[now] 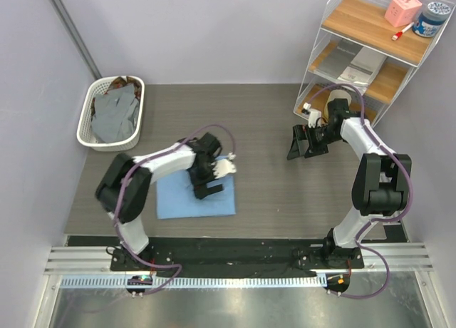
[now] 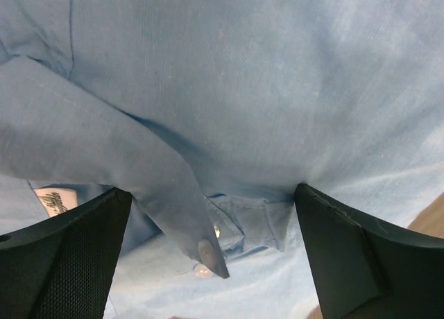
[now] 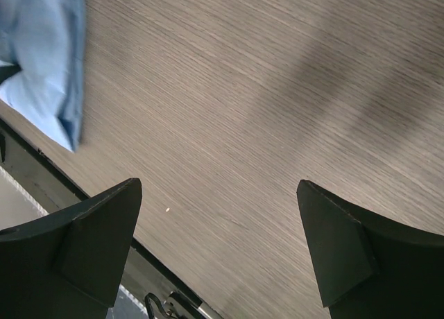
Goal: Fold and stack the long sleeve shirts
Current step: Neatly place the folded shirt to the corner
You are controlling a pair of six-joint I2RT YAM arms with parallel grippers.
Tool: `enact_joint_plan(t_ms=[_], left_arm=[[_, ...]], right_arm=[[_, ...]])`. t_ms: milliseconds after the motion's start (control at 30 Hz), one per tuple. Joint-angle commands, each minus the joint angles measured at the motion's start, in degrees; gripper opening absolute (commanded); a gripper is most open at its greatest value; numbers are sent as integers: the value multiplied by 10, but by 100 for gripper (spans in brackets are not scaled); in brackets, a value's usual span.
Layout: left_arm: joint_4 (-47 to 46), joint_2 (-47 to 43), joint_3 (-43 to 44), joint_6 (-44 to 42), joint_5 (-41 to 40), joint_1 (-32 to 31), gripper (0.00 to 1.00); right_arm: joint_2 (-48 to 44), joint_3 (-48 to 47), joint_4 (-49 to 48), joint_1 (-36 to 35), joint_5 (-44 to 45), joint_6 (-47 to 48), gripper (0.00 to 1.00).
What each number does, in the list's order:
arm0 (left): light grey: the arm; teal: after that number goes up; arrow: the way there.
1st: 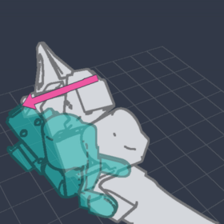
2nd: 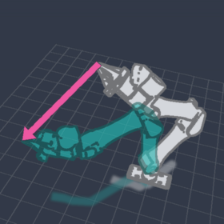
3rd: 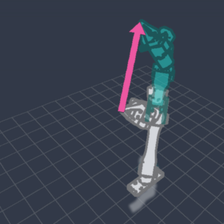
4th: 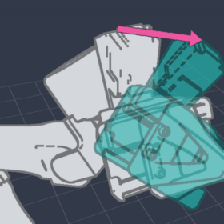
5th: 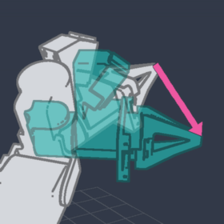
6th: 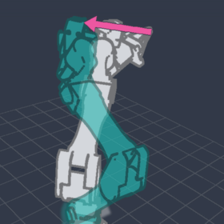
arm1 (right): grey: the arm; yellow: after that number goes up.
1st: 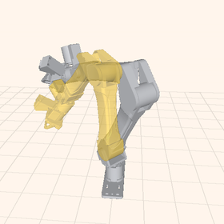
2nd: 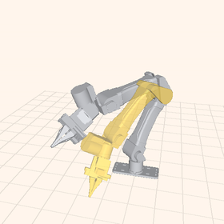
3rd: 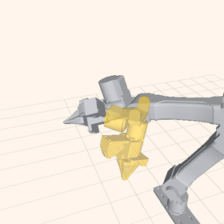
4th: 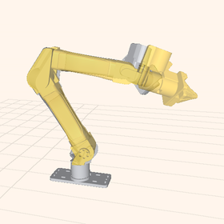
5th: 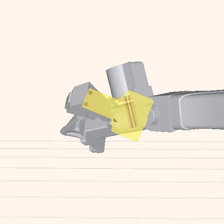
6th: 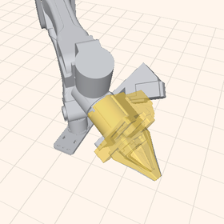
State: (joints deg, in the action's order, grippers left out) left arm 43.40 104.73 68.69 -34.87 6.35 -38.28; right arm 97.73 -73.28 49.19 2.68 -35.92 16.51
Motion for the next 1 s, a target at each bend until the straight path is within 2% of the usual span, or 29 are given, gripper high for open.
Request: enact_joint_plan(t_ms=[0,100,200,333,433,600,733,833,867,933,967], left_arm=[[122,-83,-143,-104,-15,107,100],[120,-128,-216,-243,-58,211,100],[95,-124,-239,-373,-97,331,100],[95,-57,-163,-472,-105,475,100],[96,-11,-105,-492,-111,514,100],[126,1,-65,-524,-91,527,100],[179,-36,-53,-536,-65,506,100],[238,-95,-7,-480,-13,456,100],[256,-118,12,-422,-4,442,100],[284,-130,81,-384,21,402,100],[306,-132,108,-333,34,393,100]], right_arm=[[-11,-16,11,-2,-4,15,100],[-1,-26,18,-1,-1,19,100],[7,-33,22,-2,-1,19,100],[13,-35,26,-2,3,19,100],[11,-35,30,-3,9,22,100],[5,-33,33,-2,11,26,100],[-2,-35,39,-2,9,29,100],[-2,-48,51,-2,4,34,100],[-1,-56,54,-2,4,38,100],[1,-66,64,-2,0,42,100],[3,-77,66,-2,-4,42,100]])
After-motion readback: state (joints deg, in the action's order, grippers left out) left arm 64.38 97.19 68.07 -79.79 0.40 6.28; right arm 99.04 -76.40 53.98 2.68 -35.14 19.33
